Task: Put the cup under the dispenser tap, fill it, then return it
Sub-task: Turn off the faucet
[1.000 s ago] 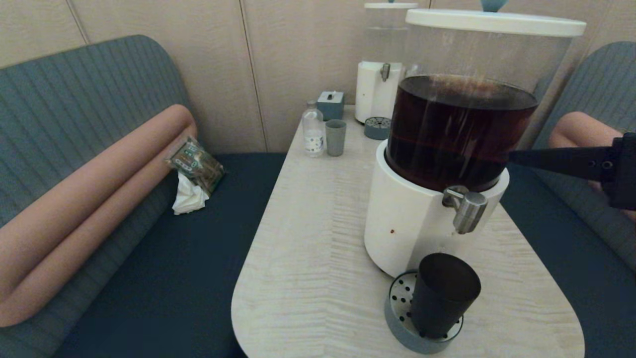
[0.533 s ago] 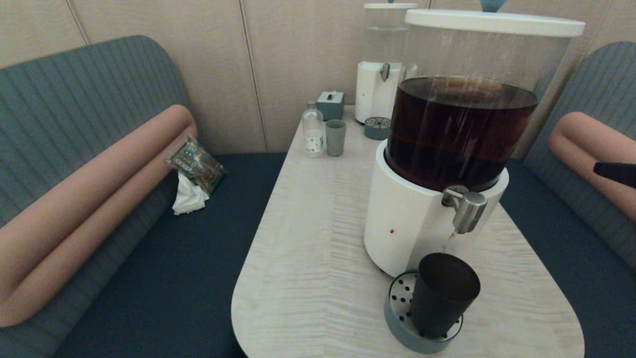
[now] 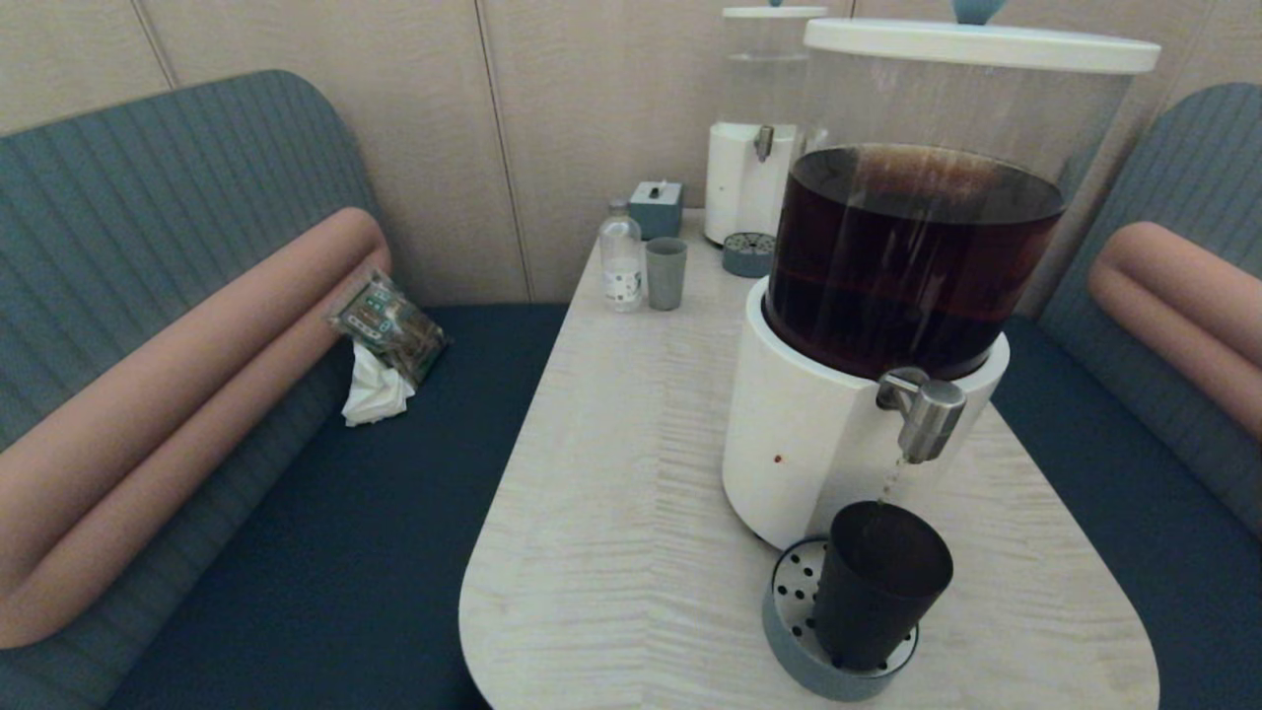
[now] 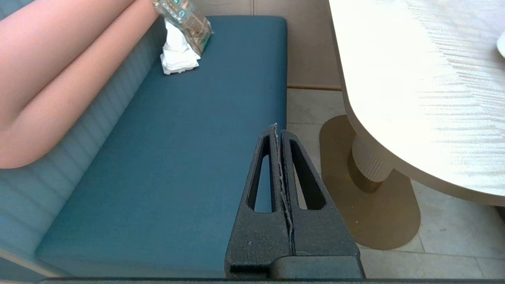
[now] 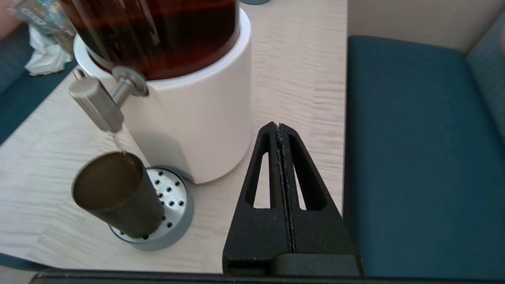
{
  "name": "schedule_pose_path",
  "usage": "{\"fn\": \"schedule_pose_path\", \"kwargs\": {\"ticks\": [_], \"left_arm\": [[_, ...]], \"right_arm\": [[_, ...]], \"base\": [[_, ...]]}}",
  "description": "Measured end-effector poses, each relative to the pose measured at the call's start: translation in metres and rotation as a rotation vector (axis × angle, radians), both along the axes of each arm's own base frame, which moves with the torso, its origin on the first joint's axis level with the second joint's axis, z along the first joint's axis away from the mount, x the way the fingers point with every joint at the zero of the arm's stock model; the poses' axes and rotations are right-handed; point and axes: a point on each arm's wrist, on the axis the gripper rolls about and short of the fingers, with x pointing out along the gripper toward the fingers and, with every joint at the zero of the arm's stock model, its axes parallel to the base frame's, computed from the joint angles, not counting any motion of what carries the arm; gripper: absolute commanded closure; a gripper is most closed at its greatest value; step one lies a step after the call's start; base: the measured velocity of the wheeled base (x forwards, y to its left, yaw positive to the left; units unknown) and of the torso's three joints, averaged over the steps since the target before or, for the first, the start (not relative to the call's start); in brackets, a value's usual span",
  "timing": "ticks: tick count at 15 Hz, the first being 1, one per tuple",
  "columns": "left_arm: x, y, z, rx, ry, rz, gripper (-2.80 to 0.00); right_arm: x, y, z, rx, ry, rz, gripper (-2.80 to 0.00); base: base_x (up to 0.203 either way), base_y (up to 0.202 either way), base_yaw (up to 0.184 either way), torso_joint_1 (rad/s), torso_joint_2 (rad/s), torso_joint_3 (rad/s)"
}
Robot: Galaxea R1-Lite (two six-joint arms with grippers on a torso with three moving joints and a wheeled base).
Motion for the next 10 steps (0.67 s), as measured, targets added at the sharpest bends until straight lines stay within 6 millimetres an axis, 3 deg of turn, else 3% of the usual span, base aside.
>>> {"fn": "schedule_pose_path", "kwargs": {"ticks": [10], "left_arm": [[0.000,0.000,0.000,0.000,0.000,0.000,0.00]], "right_arm": [[-0.023,-0.004,-0.015,-0.030,-0.036,-0.062,0.00]], "base": [[0.000,0.000,0.000,0.000,0.00,0.000]]}}
